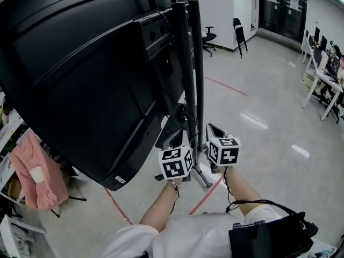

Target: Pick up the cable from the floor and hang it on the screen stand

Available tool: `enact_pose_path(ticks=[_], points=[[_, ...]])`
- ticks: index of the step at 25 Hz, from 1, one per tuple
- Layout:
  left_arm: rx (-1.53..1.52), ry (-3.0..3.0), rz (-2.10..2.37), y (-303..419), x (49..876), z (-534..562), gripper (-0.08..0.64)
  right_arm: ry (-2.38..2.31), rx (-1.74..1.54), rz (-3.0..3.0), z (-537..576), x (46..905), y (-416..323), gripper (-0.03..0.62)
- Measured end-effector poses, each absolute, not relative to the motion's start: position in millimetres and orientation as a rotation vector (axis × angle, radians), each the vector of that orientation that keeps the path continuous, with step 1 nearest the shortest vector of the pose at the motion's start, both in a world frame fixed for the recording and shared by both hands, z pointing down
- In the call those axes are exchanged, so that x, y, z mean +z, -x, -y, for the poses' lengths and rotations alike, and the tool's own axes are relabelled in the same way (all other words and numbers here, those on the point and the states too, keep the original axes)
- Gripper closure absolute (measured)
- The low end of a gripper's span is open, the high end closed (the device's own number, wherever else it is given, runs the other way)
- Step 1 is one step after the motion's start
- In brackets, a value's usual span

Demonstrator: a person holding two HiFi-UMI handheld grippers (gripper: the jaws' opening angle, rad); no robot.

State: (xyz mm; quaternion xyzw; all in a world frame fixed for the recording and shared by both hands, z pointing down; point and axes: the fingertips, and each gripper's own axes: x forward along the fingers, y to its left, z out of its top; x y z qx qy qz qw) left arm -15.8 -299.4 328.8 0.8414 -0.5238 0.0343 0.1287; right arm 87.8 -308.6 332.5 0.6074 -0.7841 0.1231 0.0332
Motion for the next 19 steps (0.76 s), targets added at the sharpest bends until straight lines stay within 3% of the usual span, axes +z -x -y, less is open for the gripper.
enact_pose_path(ticks=[19], points=[[0.098,-2.386,1.571,19.4,336.6,297.5,0.555,-1.847,0.335,2.403,306.5,330.6,-95.5,0.575]])
